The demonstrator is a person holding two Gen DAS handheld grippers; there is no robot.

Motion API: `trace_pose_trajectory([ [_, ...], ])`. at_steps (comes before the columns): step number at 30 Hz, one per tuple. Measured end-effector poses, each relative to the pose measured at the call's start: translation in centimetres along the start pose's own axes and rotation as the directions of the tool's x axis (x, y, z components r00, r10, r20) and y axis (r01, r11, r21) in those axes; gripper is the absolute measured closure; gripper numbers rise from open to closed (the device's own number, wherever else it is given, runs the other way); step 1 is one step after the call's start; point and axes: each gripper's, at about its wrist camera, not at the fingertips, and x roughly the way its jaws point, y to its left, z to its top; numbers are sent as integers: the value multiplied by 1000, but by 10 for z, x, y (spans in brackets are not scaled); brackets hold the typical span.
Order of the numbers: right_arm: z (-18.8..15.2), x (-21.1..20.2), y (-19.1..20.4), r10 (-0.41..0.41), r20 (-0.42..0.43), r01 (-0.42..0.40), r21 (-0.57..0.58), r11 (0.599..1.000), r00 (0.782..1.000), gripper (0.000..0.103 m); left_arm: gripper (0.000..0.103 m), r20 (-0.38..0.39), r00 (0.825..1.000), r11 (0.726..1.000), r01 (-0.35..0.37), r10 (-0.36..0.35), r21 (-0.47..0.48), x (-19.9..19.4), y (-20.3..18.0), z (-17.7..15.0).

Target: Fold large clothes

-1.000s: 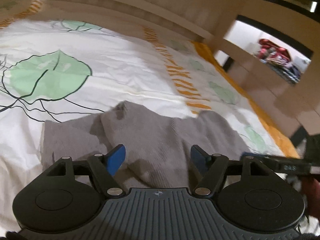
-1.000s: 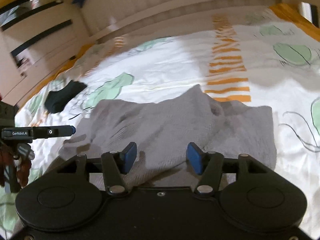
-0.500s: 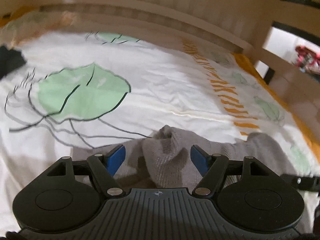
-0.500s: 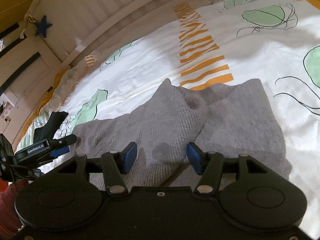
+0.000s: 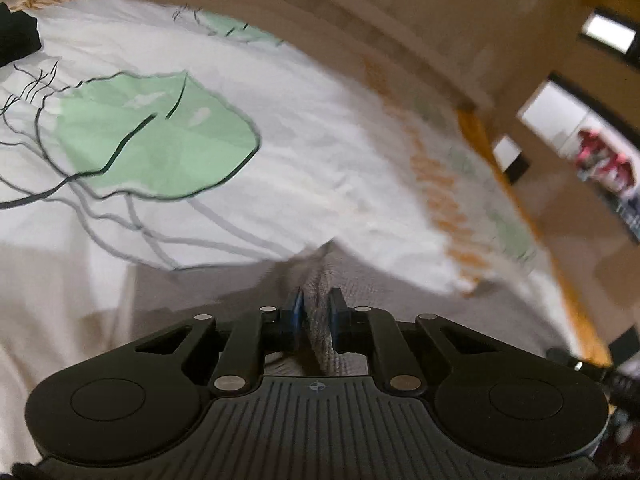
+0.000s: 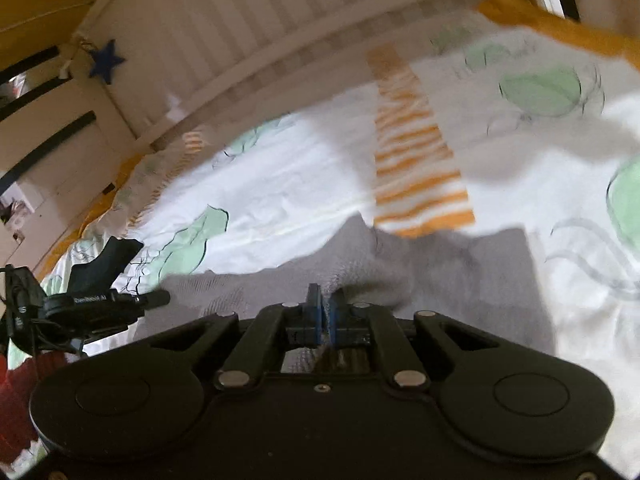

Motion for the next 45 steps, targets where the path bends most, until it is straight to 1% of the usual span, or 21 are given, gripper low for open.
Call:
trace_pose_trajectory([
  [2, -6, 9, -11, -35, -40, 36, 23, 999, 999, 91, 86, -26, 999, 999, -20, 20, -26, 7, 7, -4],
  [4, -16, 24, -24, -74, -110, 79, 49, 996, 991, 91, 84, -28, 999, 999, -23, 21, -41, 9, 10, -7],
  [5, -20, 29, -29, -77, -125, 85, 63, 994, 989, 94, 82, -27, 999, 999, -26, 25, -33, 7, 8, -6],
  [6, -23, 29, -32, -70, -112, 79, 82, 994, 991, 96, 77, -27, 999, 999, -29, 29, -16, 5, 5, -5],
  [7, -22, 27, -34, -62, -104, 72, 95, 993, 993, 94, 73, -22, 999, 999, -36, 36, 0, 1, 1, -3],
  [8, -21, 24, -33, -58, -99, 69, 106, 992, 993, 82, 66, -10, 999, 999, -40, 40, 15, -6, -3, -3],
  [9, -19, 20, -31, -56, -91, 66, 107, 992, 994, 76, 60, 3, 999, 999, -39, 39, 26, -13, -8, -4],
  [11, -18, 9, -24, -62, -74, 68, 77, 995, 995, 57, 53, 34, 999, 999, -7, 6, 43, -30, -18, -10],
  [13, -19, -5, -17, -44, -53, 47, 61, 997, 998, 50, 47, 34, 999, 998, 40, -41, 41, -44, -28, -21],
  [18, -35, -22, -2, 30, -59, -26, 77, 997, 998, 50, 44, -19, 991, 991, 131, -132, -31, -48, -43, -55],
  [21, -49, -22, 4, 56, -81, -48, 96, 994, 995, 50, 44, -52, 989, 989, 133, -137, -68, -37, -45, -70],
  [25, -59, -15, 7, 80, -89, -67, 140, 988, 993, 50, 44, -22, 989, 987, 142, -144, -82, -30, -51, -77],
  [29, -63, -7, 14, 98, -99, -83, 141, 987, 990, 50, 45, -15, 990, 988, 138, -139, -68, -23, -57, -77],
  [31, -66, -5, 20, 107, -100, -93, 136, 986, 989, 51, 56, -17, 989, 987, 145, -147, -67, -22, -58, -78],
  [32, -67, -4, 22, 107, -102, -93, 133, 987, 989, 57, 82, -24, 989, 987, 146, -148, -59, -21, -59, -77],
  [33, -68, -3, 25, 108, -104, -95, 126, 988, 989, 66, 99, -24, 991, 990, 134, -135, -44, -22, -60, -77],
  [34, -69, -2, 28, 105, -108, -93, 114, 989, 989, 93, 99, -15, 992, 992, 123, -123, -28, -24, -60, -75],
  [38, -67, -16, 36, 134, -68, -127, 94, 987, 989, 92, 99, 44, 989, 990, 142, -142, 2, -48, -56, -69],
  [41, -70, -27, 34, 154, -53, -148, 116, 982, 987, 92, 99, 14, 996, 994, 88, -89, 65, -50, -51, -75],
  [43, -81, -17, 28, 111, -113, -98, 116, 988, 987, 92, 98, -44, 997, 997, 63, -61, 44, -39, -43, -84],
  [45, -93, -5, 19, 62, -174, -37, 147, 988, 983, 93, 96, -48, 996, 997, 73, -73, -6, -35, -33, -92],
])
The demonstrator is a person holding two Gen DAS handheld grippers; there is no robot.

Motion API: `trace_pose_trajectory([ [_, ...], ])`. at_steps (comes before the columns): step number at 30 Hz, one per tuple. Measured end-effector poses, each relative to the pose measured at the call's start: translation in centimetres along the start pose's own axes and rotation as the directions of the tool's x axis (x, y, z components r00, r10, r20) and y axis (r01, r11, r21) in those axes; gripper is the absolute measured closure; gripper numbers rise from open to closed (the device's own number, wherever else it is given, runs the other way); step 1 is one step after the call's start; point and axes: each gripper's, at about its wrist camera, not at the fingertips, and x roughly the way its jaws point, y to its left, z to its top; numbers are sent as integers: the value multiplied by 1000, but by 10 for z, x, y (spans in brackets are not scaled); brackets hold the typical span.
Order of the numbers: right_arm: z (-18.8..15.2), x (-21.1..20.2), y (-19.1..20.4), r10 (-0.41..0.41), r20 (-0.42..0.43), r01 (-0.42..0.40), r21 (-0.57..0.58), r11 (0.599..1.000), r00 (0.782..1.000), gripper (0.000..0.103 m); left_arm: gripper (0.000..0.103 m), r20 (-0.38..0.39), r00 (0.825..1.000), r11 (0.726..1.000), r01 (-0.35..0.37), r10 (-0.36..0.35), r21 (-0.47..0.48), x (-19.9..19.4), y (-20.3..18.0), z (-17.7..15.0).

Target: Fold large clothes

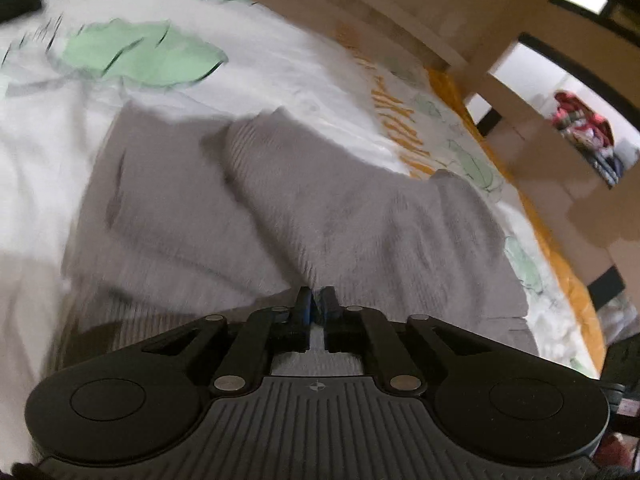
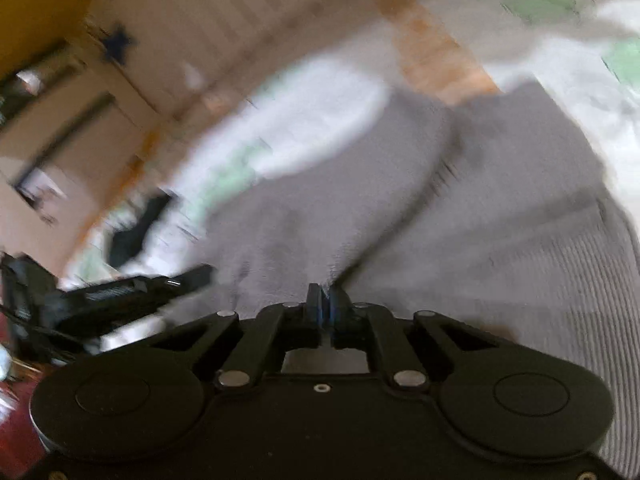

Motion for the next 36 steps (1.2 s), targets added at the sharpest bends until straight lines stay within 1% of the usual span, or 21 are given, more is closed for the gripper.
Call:
trace_pose_trajectory([
  [1, -3, 0, -6, 19, 8, -19, 34, 999, 1000, 95, 96, 13, 1000, 1000, 13, -13, -23, -3, 3, -2],
  [2, -3, -4, -8, 28, 19, -29, 56, 998, 999, 93, 93, 18, 1000, 999, 13, -13, -34, -7, 3, -3],
  [3, -3, -7, -8, 29, 26, -30, 58, 998, 999, 89, 86, 25, 1000, 1000, 7, -7, -29, -12, 1, -3],
  [4, -1, -12, -6, 26, 34, -27, 43, 999, 999, 84, 81, 41, 999, 1000, -2, 3, -10, -18, -4, -3],
  [5, 0, -17, -2, 16, 46, -16, 13, 1000, 999, 78, 72, 66, 998, 1000, -9, 8, 15, -26, -10, -4],
  [6, 2, -23, 1, 9, 63, -9, -14, 1000, 998, 73, 68, 91, 996, 999, -5, 2, 39, -33, -17, -4],
  [7, 3, -29, 3, 10, 85, -7, -41, 999, 996, 62, 66, 118, 993, 998, 6, -14, 68, -39, -26, -4],
  [8, 3, -35, 6, 14, 107, -7, -63, 998, 994, 56, 63, 137, 990, 995, 15, -28, 95, -42, -35, -3],
  [10, 8, -45, 12, 11, 155, 6, -109, 994, 988, 56, 55, 156, 986, 988, 32, -57, 153, -41, -55, 0],
  [13, 17, -51, 16, -6, 205, 41, -164, 986, 979, 56, 51, 135, 987, 978, 59, -87, 201, -23, -73, 1],
  [15, 22, -51, 15, -14, 213, 51, -173, 984, 977, 56, 51, 109, 992, 982, 44, -65, 183, -6, -73, -3],
  [18, 30, -48, 14, -25, 219, 66, -181, 981, 975, 56, 52, 39, 999, 991, 12, -18, 136, 21, -63, -14],
  [20, 36, -45, 13, -23, 218, 67, -196, 978, 976, 55, 52, 73, 997, 988, 18, -29, 151, 21, -59, -24],
  [21, 41, -42, 14, -19, 217, 65, -204, 977, 976, 55, 52, 77, 997, 986, 12, -25, 167, 19, -60, -26],
  [23, 49, -36, 16, -9, 221, 60, -227, 972, 975, 50, 51, 77, 997, 982, -1, -14, 191, 19, -63, -27],
  [27, 70, -13, 20, 7, 216, 51, -261, 964, 976, 49, 50, 83, 997, 980, -7, -10, 197, 17, -62, -27],
  [29, 80, 2, 13, -24, 205, 74, -241, 968, 978, 49, 49, 93, 996, 977, -14, -6, 211, 20, -69, -28],
  [31, 86, 16, 1, -103, 182, 141, -213, 967, 978, 51, 44, 99, 995, 973, -13, -10, 229, 20, -72, -32],
  [33, 87, 30, -15, -170, 142, 195, -188, 963, 975, 58, 36, 93, 995, 969, -1, -23, 246, 18, -75, -33],
  [34, 86, 33, -22, -176, 132, 199, -184, 963, 975, 60, 35, 87, 996, 968, 2, -25, 252, 17, -77, -32],
  [36, 81, 30, -26, -157, 146, 186, -208, 960, 977, 61, 35, 79, 996, 967, 11, -32, 254, 12, -79, -31],
])
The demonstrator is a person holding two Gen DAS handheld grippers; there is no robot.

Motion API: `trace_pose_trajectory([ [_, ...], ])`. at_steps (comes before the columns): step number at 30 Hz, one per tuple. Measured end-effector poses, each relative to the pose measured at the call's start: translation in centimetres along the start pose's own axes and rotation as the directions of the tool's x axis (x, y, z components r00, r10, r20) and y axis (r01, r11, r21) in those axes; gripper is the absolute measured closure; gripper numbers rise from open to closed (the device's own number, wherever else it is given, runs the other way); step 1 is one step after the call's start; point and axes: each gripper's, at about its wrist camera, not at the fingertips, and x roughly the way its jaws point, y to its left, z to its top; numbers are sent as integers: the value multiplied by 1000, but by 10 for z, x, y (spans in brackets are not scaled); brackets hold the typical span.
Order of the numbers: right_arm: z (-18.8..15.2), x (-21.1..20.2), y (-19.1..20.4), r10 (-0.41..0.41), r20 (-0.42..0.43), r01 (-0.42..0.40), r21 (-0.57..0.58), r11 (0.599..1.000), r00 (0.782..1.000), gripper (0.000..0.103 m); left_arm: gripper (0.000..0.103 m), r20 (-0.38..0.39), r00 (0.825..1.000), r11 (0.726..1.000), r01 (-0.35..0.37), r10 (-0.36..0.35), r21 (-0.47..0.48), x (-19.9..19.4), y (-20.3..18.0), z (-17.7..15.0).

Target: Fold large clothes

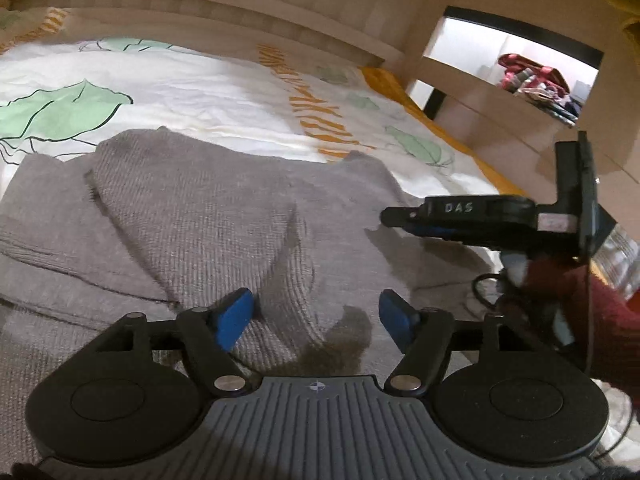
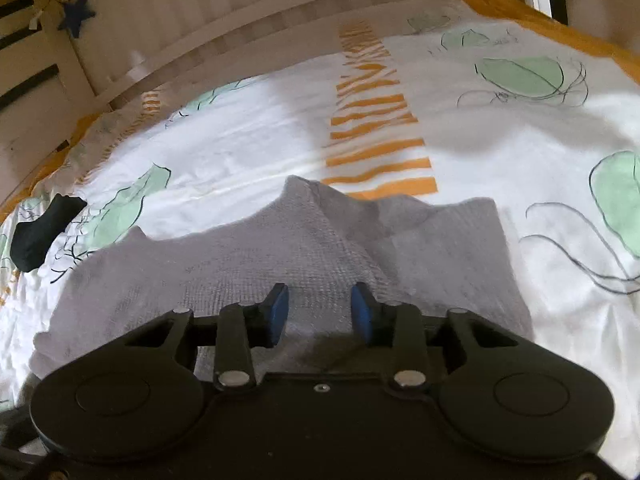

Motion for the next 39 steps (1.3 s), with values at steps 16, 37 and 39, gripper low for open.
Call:
trace_pose_trajectory([
  [16, -18, -68, 2, 12, 22, -12, 31, 999, 1000, 50, 24, -82, 983, 982, -154, 163, 111, 10, 4, 2],
  [37, -97, -186, -3, 63, -68, -42, 274, 961, 996, 5, 5, -93, 994, 997, -58, 53, -59, -121, 24, -14],
  [39, -108, -194, 3, 67, -67, -46, 284, 958, 995, 4, 0, -102, 993, 996, -69, 64, -50, -130, 22, -18],
])
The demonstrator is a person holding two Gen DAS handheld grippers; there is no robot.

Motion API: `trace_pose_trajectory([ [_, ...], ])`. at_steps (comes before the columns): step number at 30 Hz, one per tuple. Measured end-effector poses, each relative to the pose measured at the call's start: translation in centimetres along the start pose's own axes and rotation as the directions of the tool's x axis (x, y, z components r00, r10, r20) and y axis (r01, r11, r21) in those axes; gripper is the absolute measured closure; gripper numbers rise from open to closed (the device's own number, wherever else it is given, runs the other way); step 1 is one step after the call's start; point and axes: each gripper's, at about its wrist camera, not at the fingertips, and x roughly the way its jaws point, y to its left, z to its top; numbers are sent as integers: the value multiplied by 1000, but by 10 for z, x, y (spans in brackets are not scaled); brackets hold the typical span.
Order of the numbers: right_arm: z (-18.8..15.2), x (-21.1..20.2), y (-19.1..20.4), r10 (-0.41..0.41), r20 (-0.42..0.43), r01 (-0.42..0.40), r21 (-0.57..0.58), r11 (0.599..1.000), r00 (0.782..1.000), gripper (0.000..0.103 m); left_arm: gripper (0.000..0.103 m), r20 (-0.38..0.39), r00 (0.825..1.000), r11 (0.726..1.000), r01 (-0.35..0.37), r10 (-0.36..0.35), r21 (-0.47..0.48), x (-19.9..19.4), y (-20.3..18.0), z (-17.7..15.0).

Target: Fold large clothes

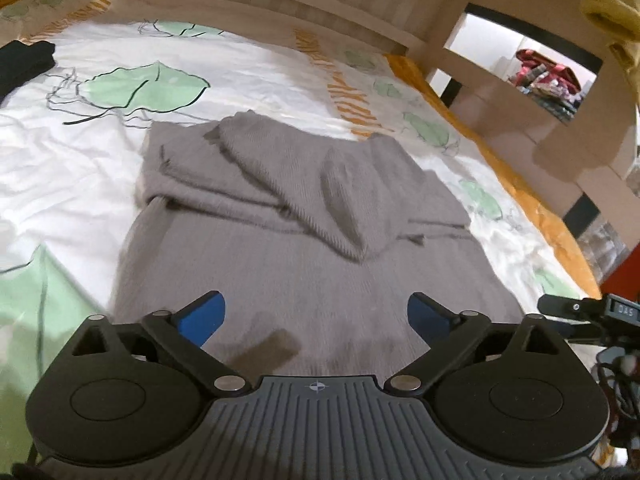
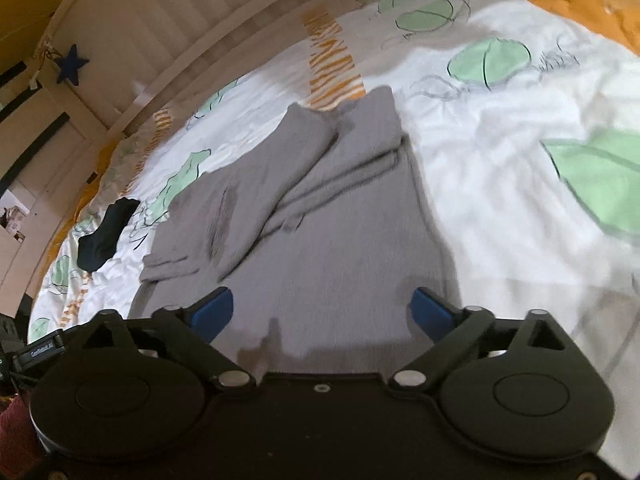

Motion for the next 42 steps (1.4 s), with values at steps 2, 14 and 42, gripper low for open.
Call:
trace_pose_trajectory([
  [2, -11, -6, 2, -3, 2, 3, 3, 1000, 1000, 1, 0, -2, 1000, 1000, -9, 9, 2, -8, -1, -6],
  [14, -52, -39, 6, -39, -5, 38, -42, 998, 999, 1, 0, -53, 998, 999, -41, 40, -30, -32, 1, -45],
  [42, -84, -45, 6, 121, -89, -121, -2, 993, 989, 1, 0, -229, 967, 992, -122, 110, -42, -14, 6, -72],
])
